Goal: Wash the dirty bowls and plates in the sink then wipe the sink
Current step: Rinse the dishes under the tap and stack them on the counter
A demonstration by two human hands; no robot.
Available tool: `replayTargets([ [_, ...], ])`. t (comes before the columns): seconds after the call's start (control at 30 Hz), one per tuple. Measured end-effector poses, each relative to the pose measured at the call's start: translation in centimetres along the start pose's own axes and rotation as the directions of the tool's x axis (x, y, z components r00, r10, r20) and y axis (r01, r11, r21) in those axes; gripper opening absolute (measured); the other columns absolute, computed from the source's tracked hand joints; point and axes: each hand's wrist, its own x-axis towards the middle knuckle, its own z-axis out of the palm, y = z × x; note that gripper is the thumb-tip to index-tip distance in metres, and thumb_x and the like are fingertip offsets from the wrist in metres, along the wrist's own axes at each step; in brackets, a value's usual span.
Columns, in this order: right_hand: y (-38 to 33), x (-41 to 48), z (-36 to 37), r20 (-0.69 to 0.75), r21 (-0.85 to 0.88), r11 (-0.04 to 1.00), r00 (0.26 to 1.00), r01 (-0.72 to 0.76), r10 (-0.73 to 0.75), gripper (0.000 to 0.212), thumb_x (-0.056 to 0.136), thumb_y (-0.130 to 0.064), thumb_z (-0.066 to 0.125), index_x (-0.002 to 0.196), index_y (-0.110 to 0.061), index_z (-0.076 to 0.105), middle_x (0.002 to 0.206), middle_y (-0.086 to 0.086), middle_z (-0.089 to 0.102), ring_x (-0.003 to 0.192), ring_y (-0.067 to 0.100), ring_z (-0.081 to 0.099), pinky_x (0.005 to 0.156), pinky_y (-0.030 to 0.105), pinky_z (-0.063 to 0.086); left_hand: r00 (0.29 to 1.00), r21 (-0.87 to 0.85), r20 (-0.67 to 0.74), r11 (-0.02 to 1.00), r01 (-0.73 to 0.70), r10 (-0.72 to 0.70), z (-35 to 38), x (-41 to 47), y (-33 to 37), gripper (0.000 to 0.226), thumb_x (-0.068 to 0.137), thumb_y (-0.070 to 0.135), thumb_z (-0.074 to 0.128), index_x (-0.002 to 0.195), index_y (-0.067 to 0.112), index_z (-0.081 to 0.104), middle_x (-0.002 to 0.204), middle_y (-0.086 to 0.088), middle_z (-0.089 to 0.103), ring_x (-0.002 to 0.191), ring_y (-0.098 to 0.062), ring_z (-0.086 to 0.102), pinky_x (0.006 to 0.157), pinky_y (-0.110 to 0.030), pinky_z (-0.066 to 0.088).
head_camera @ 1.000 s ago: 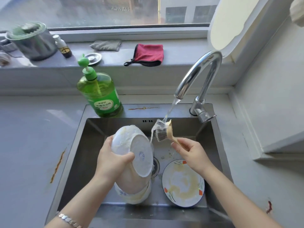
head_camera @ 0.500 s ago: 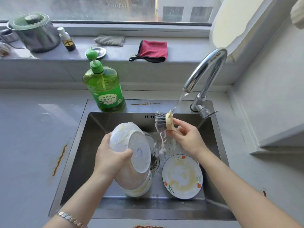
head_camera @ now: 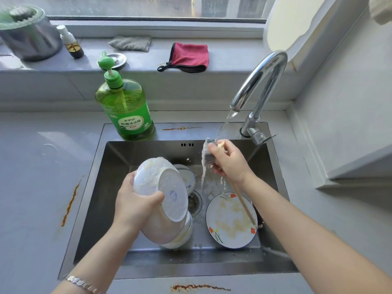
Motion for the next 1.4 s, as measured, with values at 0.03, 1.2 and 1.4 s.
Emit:
replayTargets([
  [0.03, 0.1, 0.2, 0.3, -0.020, -0.009, 1.000, 1.000, 0.001, -0.001, 0.023, 0.093, -0.025, 0.053, 0.073, -0.016, 0.045, 0.063, 0.001, 0.048, 0.048, 0.009, 0.046, 0.043, 0.014, 0.036, 1.000, 0.001, 0.000, 1.000, 0.002, -0.002, 0.0, 0.1, 0.0, 0.054, 0.068, 0.002, 0.074, 0.112, 0.025, 0.052, 0.092, 0.008, 0.058, 0.083, -0.013, 0.056, 0.066, -0.029, 0.045],
  [1.2, -1.0, 2.6, 1.5, -0.161, -0.129, 0.974, 0.973, -0.185, 0.164, 0.043, 0.085, -0.046, 0.061, 0.063, -0.019, 0.035, 0.051, -0.006, 0.037, 0.042, 0.009, 0.035, 0.045, 0.021, 0.032, 1.000, -0.003, 0.002, 1.000, 0.028, -0.028, -0.6, 1.0, -0.1, 0.052, 0.068, 0.004, 0.074, 0.109, 0.027, 0.050, 0.093, 0.010, 0.058, 0.083, -0.008, 0.056, 0.060, -0.022, 0.045],
  [1.4, -0.9, 2.1, 1.7, -0.064, -0.229, 0.965, 0.991, -0.127, 0.115, 0.017, 0.078, -0.008, 0.067, 0.079, -0.011, 0.051, 0.060, 0.000, 0.055, 0.047, 0.010, 0.045, 0.043, 0.015, 0.038, 1.000, -0.004, 0.008, 1.000, 0.022, -0.022, -0.4, 0.7, 0.3, 0.049, 0.069, 0.003, 0.073, 0.106, 0.028, 0.050, 0.090, 0.012, 0.058, 0.082, -0.005, 0.056, 0.057, -0.019, 0.042],
])
